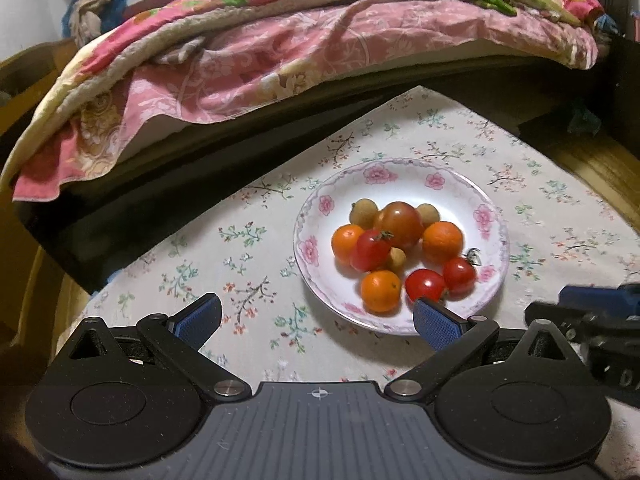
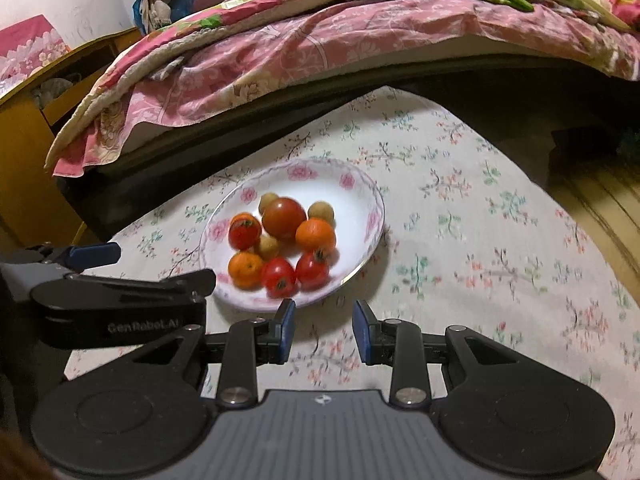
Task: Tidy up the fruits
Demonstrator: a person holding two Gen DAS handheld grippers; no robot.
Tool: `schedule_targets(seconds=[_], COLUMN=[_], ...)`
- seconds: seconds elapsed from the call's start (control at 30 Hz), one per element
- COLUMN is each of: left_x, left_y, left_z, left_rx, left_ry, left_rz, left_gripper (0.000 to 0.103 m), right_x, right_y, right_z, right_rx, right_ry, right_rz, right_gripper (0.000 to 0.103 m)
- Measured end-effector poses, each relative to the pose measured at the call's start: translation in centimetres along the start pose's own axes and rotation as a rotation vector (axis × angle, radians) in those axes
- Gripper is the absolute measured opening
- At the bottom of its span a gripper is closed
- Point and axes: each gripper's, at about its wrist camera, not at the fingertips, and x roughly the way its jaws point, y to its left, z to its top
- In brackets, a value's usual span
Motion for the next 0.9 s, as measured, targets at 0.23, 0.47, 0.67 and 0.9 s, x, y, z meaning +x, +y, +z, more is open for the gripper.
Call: schedule_targets(seconds=[0.23, 0.47, 0.67, 0.9], left_x=[-2.0, -3.4, -4.8, -5.5], left_y=[-0.1, -0.7, -1.1, -0.9], left_z=[-2.0, -3.8, -4.7, -5.6], left_rx=[-0.021, -0.010, -0.016, -0.025], left_ry=[-0.010, -0.006, -0.017, -0.016], left_rz=[-0.007, -0.022, -0.032, -0.031], left_gripper=[0.103, 0.103, 0.103, 0.103], right_x=[-1.8, -3.0, -4.2, -4.8], right_y=[0.0, 0.4, 0.6, 0.8], right_z=[-1.9, -3.1, -4.3, -5.2], right_rx=[0.034, 0.043, 0.052, 0.053], right_ry=[-0.008, -0.009, -0.011, 0.000], right_rz=[0.004, 0.017, 0.024, 0.033], right_gripper=[0.034, 0.034, 0.034, 0.034])
